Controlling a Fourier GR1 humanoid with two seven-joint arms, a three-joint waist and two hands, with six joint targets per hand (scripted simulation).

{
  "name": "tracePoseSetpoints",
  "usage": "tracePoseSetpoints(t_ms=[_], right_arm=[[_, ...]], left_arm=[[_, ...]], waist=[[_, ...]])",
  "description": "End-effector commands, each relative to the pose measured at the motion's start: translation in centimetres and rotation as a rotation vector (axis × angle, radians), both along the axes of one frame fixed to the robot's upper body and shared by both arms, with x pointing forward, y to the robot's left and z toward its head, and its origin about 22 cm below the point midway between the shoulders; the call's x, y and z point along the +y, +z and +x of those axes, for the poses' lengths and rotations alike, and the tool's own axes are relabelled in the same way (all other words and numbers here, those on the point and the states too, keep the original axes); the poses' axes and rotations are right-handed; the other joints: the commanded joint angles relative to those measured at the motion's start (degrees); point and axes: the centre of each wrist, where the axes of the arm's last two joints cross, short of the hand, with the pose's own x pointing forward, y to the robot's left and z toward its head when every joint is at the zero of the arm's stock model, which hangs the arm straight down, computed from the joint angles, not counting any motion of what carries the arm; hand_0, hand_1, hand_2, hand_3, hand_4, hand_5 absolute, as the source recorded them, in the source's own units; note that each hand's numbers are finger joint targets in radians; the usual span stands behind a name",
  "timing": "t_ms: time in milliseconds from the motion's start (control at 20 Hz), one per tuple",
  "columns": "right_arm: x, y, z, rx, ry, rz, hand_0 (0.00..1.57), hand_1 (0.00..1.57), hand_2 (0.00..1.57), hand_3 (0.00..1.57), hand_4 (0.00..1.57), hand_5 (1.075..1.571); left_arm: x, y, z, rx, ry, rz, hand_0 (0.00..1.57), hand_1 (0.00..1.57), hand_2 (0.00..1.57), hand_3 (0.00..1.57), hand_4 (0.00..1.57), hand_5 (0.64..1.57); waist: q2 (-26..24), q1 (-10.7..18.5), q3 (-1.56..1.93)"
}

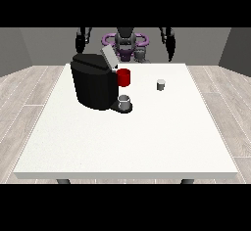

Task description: Insert the coffee pod into the coffee machine and close the lid

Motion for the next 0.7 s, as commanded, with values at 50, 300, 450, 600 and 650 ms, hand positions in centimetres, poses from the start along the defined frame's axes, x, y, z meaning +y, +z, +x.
tracePoseSetpoints(t_ms=[50, 300, 450, 600, 650], right_arm=[[1.2, -2.4, -1.9, 0.095, 0.010, 0.021, 0.00, 0.00, 0.00, 0.00, 0.13, 1.571], [-1.4, -2.2, -0.9, 0.008, -0.219, 0.079, 0.00, 0.00, 0.00, 0.00, 0.13, 1.571], [0.6, -1.8, -1.7, -0.004, -0.170, 0.108, 0.00, 0.00, 0.00, 0.00, 0.09, 1.571], [-0.4, -3.3, -2.9, -0.010, -0.154, 0.105, 0.00, 0.00, 0.00, 0.00, 0.22, 1.571], [-2.0, -3.2, -2.0, -0.014, -0.192, 0.088, 0.00, 0.00, 0.00, 0.00, 0.27, 1.571]], left_arm=[[-2.0, -0.9, -0.7, -0.014, -0.030, -0.019, 0.00, 0.00, 0.00, 0.00, 0.27, 1.571], [-1.3, -0.4, -1.1, -0.166, -0.083, -0.086, 0.00, 0.00, 0.00, 0.00, 0.27, 1.571], [0.7, -2.1, -1.4, -0.147, -0.063, 0.001, 0.00, 0.00, 0.00, 0.00, 0.24, 1.571], [2.1, -0.9, -0.9, -0.149, -0.088, 0.110, 0.00, 0.00, 0.00, 0.00, 0.32, 1.571], [1.8, 0.2, -0.6, -0.148, -0.120, 0.143, 0.00, 0.00, 0.00, 0.00, 0.21, 1.571]], waist=[[-4.13, 0.20, -0.50], [-4.79, 0.78, -0.50], [-4.75, -1.20, -0.51], [-4.72, -1.22, -0.49], [-3.99, 0.19, -0.48]])
